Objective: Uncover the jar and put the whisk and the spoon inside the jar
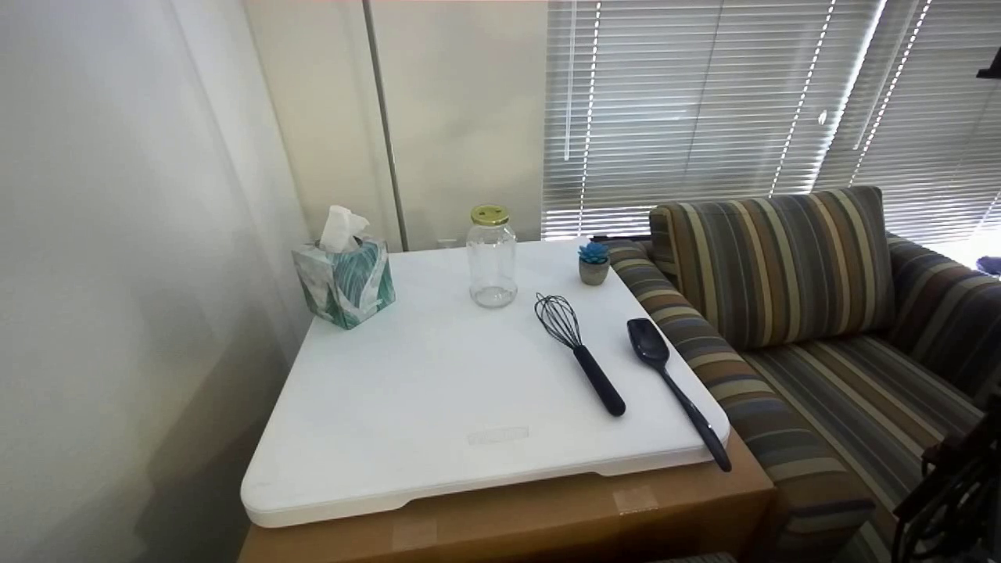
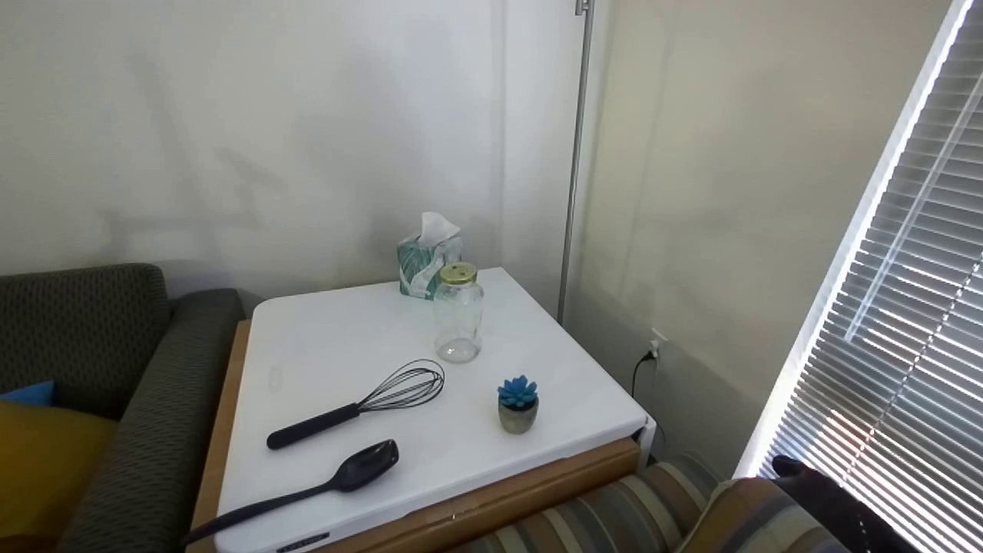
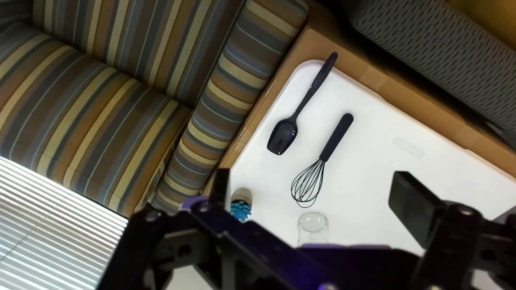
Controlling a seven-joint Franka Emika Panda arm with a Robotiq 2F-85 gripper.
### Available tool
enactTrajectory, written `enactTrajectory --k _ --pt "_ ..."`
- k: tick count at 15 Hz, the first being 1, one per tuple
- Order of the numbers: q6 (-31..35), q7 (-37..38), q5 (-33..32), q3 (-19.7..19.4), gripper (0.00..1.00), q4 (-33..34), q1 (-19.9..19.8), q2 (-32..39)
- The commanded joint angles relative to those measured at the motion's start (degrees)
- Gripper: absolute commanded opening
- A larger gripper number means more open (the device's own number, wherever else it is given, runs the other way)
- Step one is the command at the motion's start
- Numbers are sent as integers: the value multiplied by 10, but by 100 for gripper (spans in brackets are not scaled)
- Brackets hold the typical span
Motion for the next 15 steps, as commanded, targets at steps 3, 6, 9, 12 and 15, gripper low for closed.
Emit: enactTrajectory --k 3,6,9,12,15 --pt "111 -30 -27 -20 100 -19 -1 62" --pt "198 -65 -35 -52 100 -8 -8 150" --pt "308 -110 -14 -100 100 15 -1 245" --pt "333 -115 -4 -109 100 2 0 235" --pt "340 -123 1 -116 100 13 1 258"
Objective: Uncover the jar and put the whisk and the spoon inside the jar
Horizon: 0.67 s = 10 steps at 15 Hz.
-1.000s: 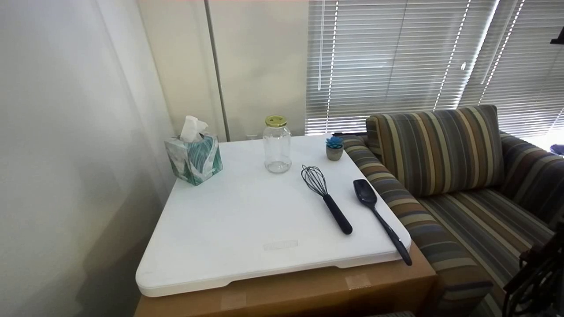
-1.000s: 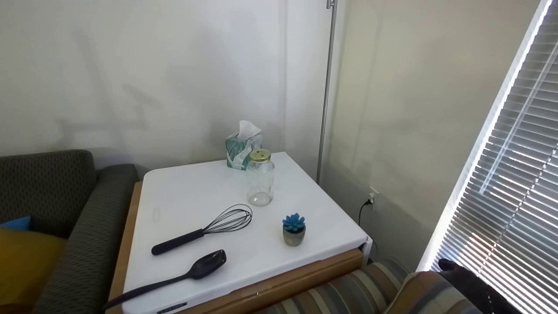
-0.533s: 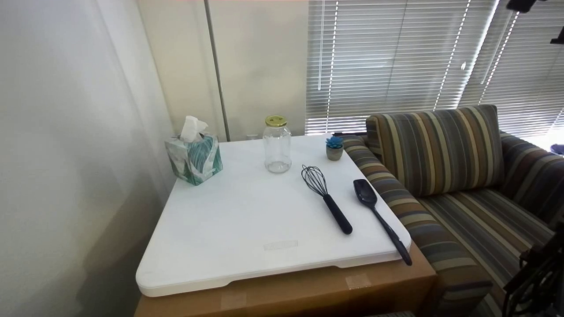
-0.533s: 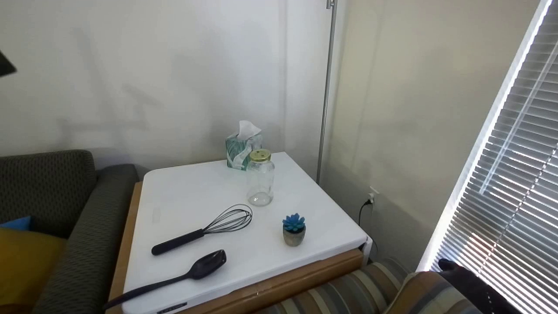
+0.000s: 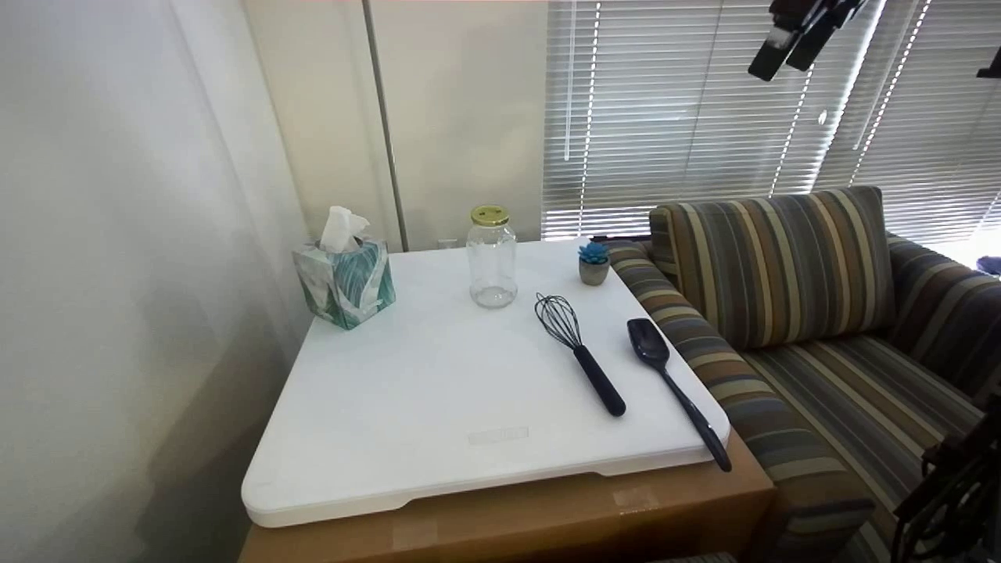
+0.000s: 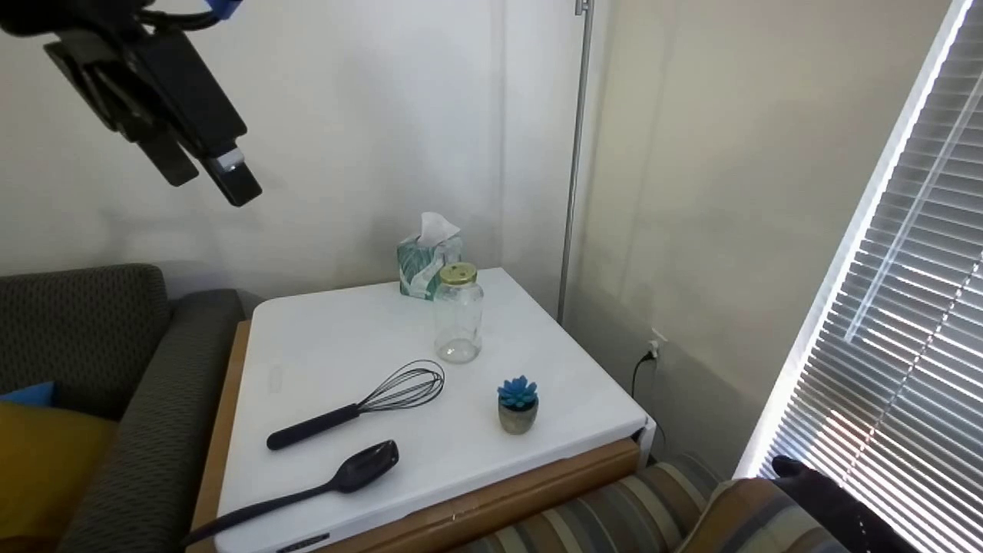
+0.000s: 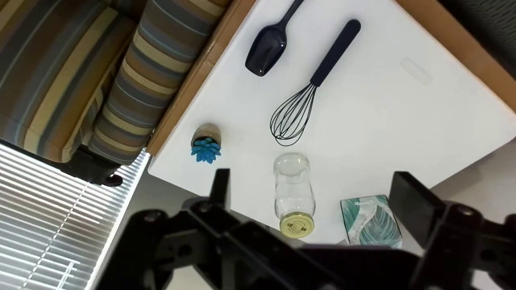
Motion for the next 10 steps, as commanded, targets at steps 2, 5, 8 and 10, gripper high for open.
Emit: enactTrajectory --k 2,5,8,10 --pt "-3 4 1 9 100 -2 -1 -13" --pt "-3 -13 -1 0 100 10 -1 7" --pt "-1 -76 8 -27 100 62 14 63" --pt "10 -147 43 -58 100 98 42 102"
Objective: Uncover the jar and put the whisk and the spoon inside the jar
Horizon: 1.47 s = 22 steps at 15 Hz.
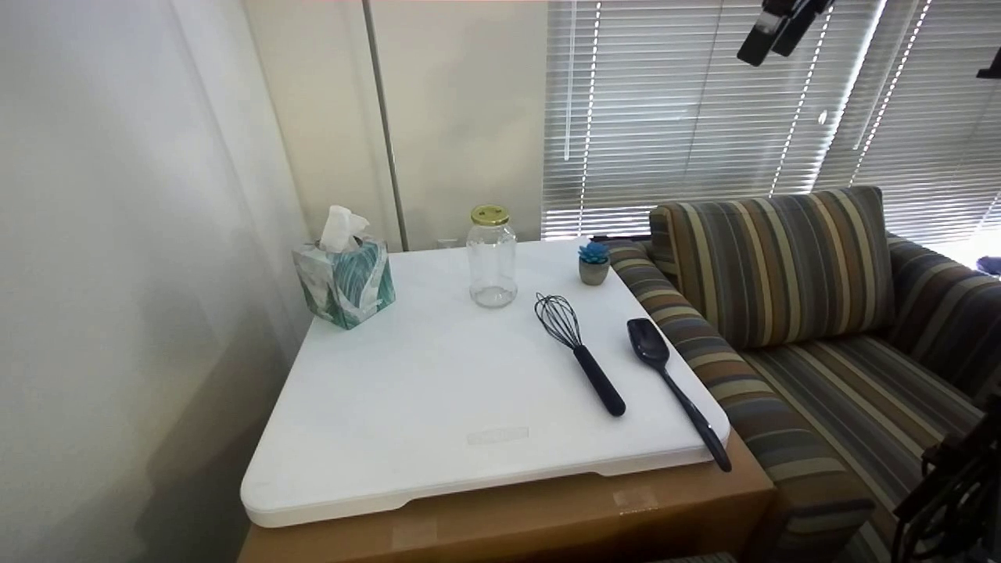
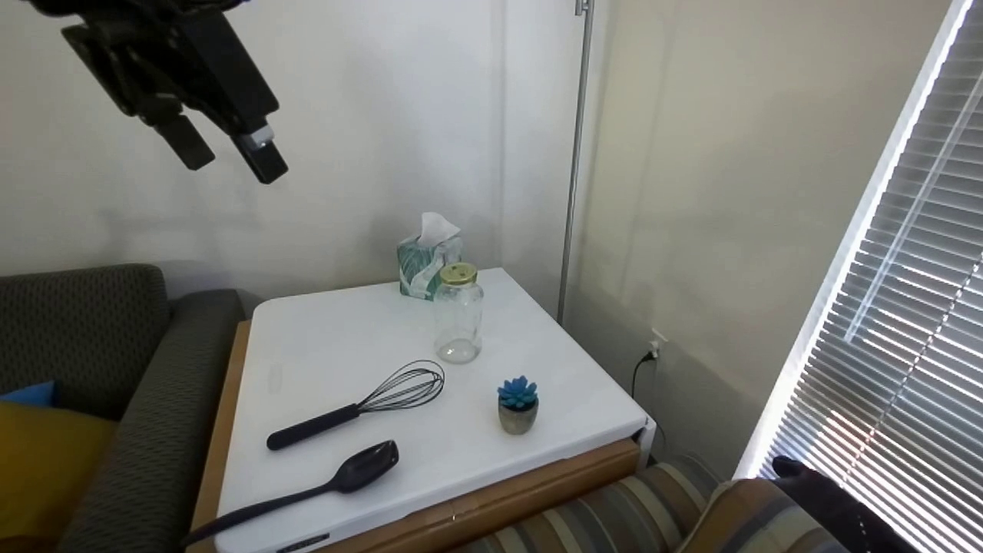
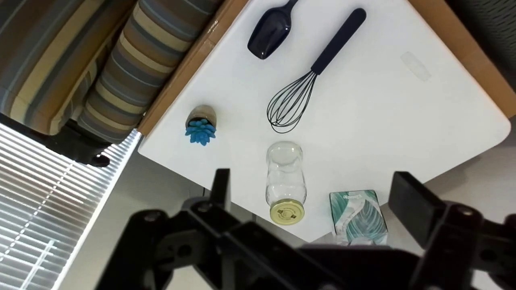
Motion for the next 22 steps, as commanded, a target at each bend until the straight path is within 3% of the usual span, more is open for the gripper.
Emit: enactTrajectory --k 1,7,10,11,13,19,22 --pt "5 -121 57 -52 100 91 43 102" --pt "-77 -271 153 -67 100 283 72 274" --pt "-177 -293 117 -26 100 382 28 353" --pt "-117 -270 128 -14 100 307 27 295" --pt "-149 -271 117 -6 100 355 17 338" --pt "-169 -266 100 0 100 371 8 349" --pt "-221 -298 94 10 100 423 -10 401"
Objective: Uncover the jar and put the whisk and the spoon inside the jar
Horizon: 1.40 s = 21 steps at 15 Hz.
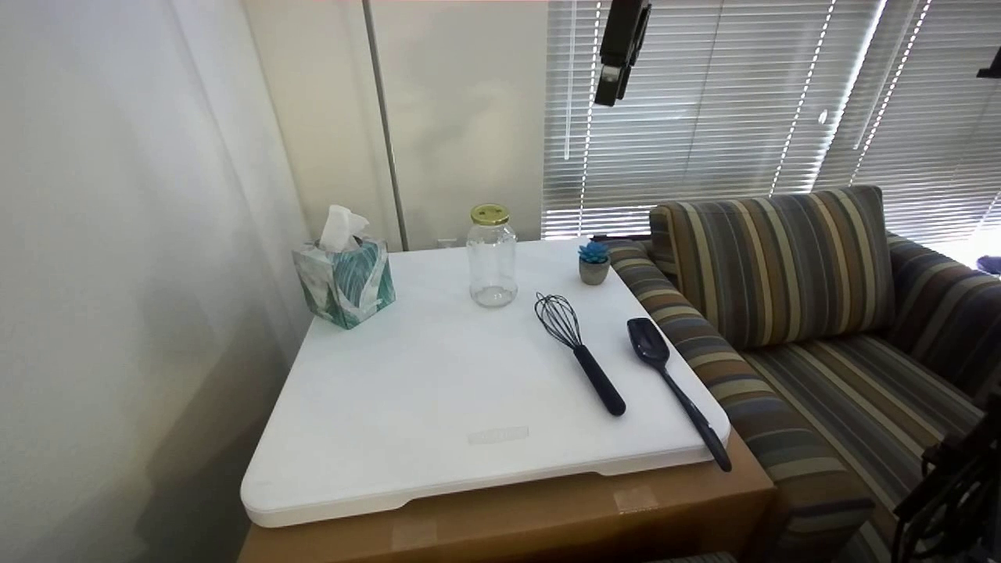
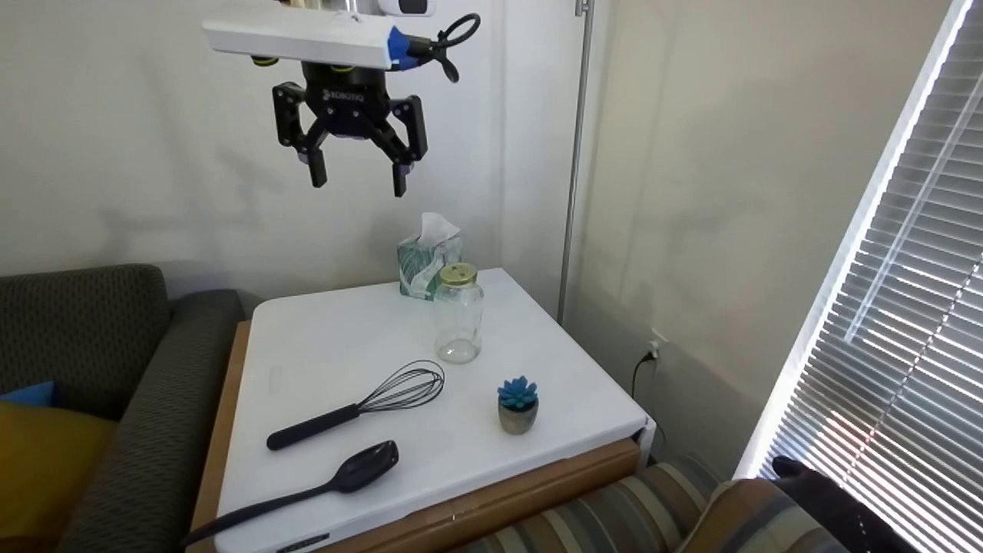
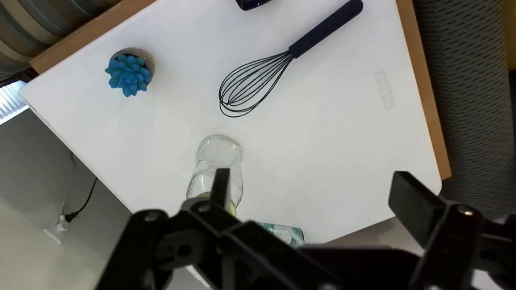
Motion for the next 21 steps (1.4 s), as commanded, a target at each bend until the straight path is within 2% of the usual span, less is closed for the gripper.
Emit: enactTrajectory --k 1,6,10,11,12,21 --pt "-73 -41 -10 21 100 69 -35 66" --pt "-166 -100 -24 37 100 214 -61 179" --pt "-185 -52 -84 36 100 346 -48 268" --pt "-180 -45 -87 19 100 375 -31 290" --pt "-180 -24 -103 36 100 401 -40 307" --pt "-241 59 -91 56 100 659 -55 490"
